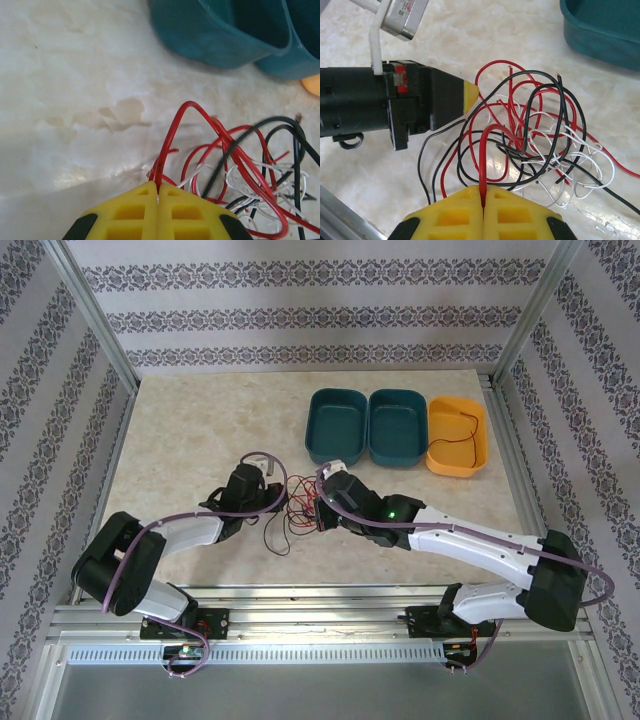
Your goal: Untangle the cables
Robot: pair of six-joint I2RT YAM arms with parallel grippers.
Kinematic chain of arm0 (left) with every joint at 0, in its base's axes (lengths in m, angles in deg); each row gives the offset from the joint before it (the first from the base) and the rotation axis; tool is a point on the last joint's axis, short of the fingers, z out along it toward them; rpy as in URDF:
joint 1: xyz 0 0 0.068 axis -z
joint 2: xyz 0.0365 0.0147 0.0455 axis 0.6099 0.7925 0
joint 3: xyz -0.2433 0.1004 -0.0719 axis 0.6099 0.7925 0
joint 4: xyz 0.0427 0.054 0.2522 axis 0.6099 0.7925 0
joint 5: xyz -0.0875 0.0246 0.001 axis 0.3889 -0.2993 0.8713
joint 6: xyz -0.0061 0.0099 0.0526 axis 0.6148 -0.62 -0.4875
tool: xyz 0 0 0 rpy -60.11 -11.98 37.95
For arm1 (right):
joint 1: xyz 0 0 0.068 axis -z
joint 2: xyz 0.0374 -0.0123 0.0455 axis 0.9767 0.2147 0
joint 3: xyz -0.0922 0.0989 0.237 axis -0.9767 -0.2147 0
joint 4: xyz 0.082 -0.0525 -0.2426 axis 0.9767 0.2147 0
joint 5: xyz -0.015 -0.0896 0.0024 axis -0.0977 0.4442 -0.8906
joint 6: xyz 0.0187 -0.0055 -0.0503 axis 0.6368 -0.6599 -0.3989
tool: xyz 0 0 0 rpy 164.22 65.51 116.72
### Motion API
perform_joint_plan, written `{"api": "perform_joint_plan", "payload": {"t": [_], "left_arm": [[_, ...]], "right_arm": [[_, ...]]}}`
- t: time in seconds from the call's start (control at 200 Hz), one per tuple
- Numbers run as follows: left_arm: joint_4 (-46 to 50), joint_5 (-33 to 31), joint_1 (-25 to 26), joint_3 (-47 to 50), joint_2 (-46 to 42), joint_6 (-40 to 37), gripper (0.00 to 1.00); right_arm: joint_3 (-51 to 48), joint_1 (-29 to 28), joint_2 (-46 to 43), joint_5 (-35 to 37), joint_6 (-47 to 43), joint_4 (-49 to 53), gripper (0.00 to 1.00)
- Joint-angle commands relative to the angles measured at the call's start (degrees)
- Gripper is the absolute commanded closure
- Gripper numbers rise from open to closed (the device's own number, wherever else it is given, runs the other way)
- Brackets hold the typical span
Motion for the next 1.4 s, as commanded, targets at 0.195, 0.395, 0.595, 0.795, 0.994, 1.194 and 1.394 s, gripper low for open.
{"api": "perform_joint_plan", "payload": {"t": [0.195, 0.395, 0.595, 0.795, 0.994, 1.194, 1.394], "left_arm": [[3.63, -4.25, -3.9, -1.68, -1.91, -4.19, 1.0], [4.17, -3.77, -5.53, -0.73, -4.45, -5.45, 0.96], [7.22, -4.47, -5.62, -1.86, -7.9, -8.16, 0.88], [9.82, -4.31, -5.58, -2.47, -11.29, -8.81, 0.6], [11.92, -1.65, -5.62, -2.37, -15.16, -8.8, 0.31], [11.91, 0.18, -5.61, -2.12, -18.11, -9.11, 0.12], [11.08, 0.23, -5.58, -2.03, -18.0, -8.92, 0.03]], "right_arm": [[1.09, 3.05, -3.33, 0.04, -1.3, -6.99, 1.0], [2.08, 4.55, -2.61, -1.37, -1.72, -7.54, 1.0], [2.4, 6.14, -0.71, -3.13, -0.19, -7.42, 1.0], [2.89, 6.78, -0.85, -3.45, 0.04, -6.24, 1.0], [3.31, 7.67, -2.31, -5.56, 0.08, -5.07, 1.0], [5.24, 7.9, -4.72, -8.9, -1.27, -3.41, 1.0], [7.69, 7.88, -6.89, -10.99, -3.7, -1.39, 1.0]]}}
